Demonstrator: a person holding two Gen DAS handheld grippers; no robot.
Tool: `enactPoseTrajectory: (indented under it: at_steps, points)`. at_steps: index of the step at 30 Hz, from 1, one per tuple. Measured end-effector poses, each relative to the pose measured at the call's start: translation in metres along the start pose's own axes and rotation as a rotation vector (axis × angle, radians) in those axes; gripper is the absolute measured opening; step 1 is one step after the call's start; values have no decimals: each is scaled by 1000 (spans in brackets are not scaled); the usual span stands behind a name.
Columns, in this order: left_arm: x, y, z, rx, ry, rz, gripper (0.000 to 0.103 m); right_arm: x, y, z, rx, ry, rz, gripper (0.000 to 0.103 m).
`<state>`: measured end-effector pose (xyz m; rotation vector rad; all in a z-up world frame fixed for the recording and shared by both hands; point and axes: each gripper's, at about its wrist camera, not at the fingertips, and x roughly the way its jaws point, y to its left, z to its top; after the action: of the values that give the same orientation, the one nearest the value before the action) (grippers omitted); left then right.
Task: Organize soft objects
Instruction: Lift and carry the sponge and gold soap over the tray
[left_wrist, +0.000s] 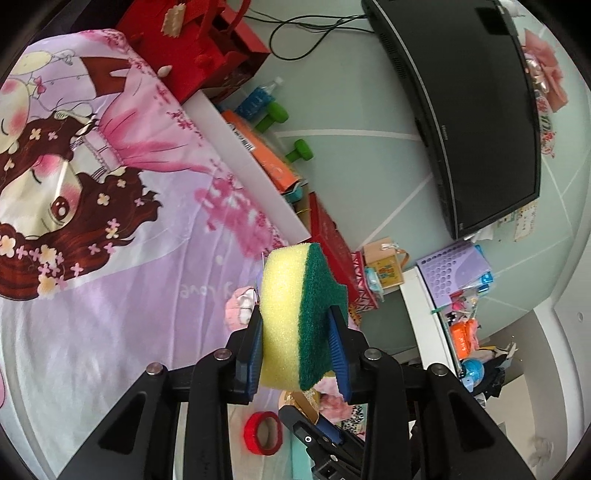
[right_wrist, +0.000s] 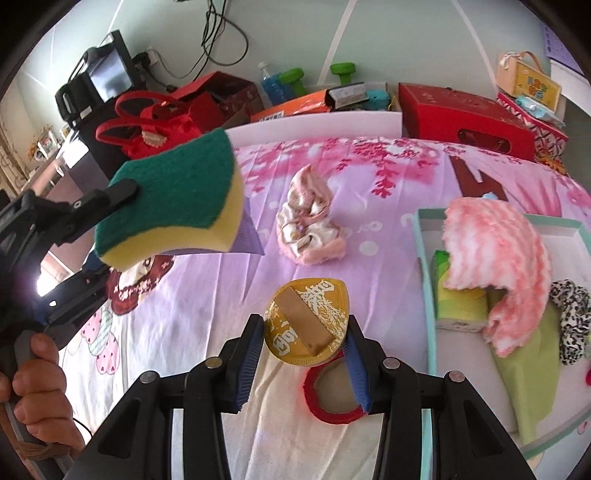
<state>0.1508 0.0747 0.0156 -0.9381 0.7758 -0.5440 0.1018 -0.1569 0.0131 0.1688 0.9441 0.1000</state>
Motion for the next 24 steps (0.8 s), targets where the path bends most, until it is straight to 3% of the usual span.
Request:
enactPoseTrajectory:
  at_steps: [14, 24]
  points:
    - [17, -42, -16, 76, 53, -152, 34, -53, -67, 7, 152, -121, -145, 46]
    - [59, -80, -54, 146, 211, -226, 34, -85, -135, -5, 310, -151, -285, 46]
